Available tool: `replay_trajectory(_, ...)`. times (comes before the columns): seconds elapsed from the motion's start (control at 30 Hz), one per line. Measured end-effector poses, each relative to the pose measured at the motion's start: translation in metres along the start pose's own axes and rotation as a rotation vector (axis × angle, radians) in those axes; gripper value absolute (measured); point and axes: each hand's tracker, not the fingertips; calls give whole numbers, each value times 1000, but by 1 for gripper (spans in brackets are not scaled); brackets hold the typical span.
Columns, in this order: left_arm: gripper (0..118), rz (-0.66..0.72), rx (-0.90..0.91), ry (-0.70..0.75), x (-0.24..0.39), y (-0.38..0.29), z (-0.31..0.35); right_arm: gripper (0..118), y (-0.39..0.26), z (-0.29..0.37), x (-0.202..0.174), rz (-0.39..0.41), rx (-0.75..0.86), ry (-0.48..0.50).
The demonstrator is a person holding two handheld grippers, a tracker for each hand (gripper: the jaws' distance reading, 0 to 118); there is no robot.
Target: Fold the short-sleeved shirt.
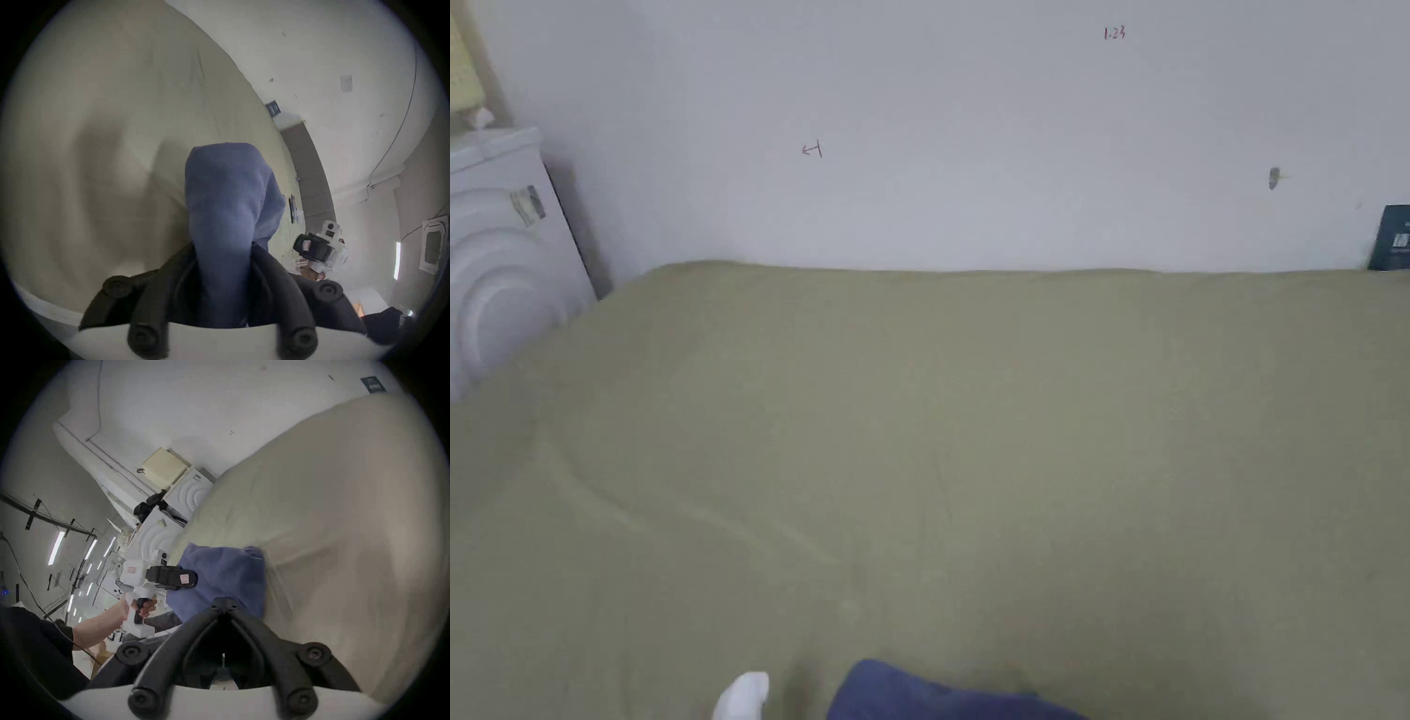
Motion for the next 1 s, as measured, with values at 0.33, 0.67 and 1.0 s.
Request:
replay_trajectory(0.33,21,-62,66,272,-79,96,164,0,-9,2,-21,35,-42,-71)
replay_trajectory(0.67,73,87,172,464,-130,96,209,0,-24,23,-23,-12,-66,-164)
replay_trajectory(1.0,41,-197,485,554,32,21,248,0,25,95,-97,297,188,-298)
